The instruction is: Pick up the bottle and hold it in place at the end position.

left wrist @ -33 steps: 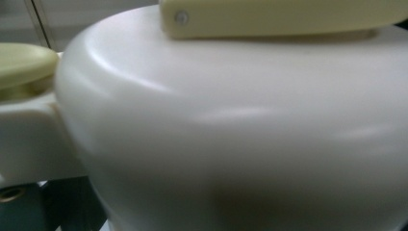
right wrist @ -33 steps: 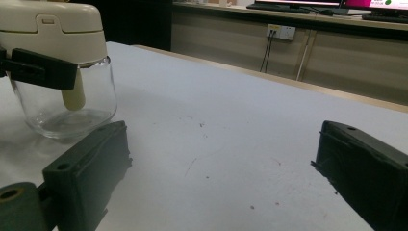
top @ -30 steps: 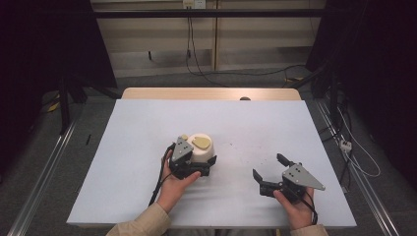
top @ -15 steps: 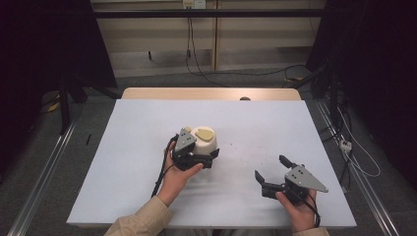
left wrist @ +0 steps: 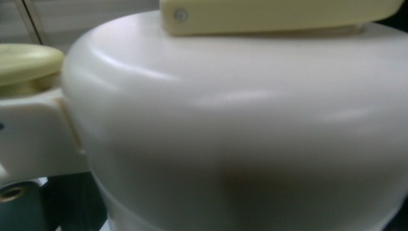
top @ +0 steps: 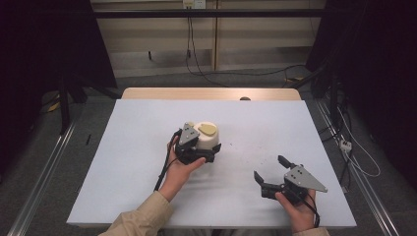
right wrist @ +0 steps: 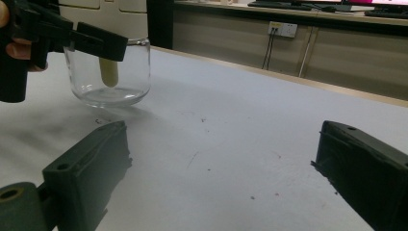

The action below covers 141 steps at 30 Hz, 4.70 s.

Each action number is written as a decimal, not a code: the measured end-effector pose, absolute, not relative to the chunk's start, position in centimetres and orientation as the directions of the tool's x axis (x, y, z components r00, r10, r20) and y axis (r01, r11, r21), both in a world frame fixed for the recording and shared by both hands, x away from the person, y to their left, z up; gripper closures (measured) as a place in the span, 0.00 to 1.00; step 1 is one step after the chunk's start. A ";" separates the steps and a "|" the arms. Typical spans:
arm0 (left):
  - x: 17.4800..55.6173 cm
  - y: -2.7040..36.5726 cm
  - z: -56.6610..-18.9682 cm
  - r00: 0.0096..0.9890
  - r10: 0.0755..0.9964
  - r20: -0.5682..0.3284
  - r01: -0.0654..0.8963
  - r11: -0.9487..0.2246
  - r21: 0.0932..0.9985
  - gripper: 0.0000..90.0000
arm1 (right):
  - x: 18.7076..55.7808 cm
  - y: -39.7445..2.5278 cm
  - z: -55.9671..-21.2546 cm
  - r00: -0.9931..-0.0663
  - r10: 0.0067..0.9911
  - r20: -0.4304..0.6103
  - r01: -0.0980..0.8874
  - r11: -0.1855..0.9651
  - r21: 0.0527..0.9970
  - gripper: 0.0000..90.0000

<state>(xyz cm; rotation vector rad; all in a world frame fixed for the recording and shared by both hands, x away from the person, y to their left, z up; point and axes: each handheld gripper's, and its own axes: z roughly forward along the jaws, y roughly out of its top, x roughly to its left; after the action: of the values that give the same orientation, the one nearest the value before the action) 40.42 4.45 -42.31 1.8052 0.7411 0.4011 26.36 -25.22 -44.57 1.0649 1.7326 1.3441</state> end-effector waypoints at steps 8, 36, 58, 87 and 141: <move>41.1 3.7 -42.3 0.754 0.652 -0.085 0.287 -0.211 0.934 0.06 | 26.4 -25.2 -44.6 -0.430 0.902 -0.030 0.193 0.124 0.973 0.04; 42.9 3.3 -42.9 0.744 0.663 -0.085 0.299 -0.216 0.929 0.06 | 26.3 -25.2 -44.7 -0.438 0.899 -0.024 0.196 0.122 0.973 0.04; 43.9 3.0 -43.8 0.730 0.677 -0.092 0.317 -0.217 0.923 0.06 | 26.4 -25.2 -44.7 -0.439 0.898 -0.017 0.196 0.114 0.974 0.04; 44.6 1.9 -43.4 0.719 0.693 -0.063 0.300 -0.227 0.927 0.06 | 26.4 -25.3 -44.7 -0.440 0.898 -0.017 0.197 0.115 0.974 0.04; 45.9 -0.1 -45.1 0.702 0.710 -0.063 0.284 -0.198 0.938 0.06 | 26.4 -25.3 -44.7 -0.455 0.890 -0.018 0.198 0.121 0.973 0.04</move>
<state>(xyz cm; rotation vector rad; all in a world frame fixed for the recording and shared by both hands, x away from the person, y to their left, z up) 45.87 -0.15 -45.07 1.7801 0.7897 0.4691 26.38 -25.25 -44.74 1.0594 1.7584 1.3734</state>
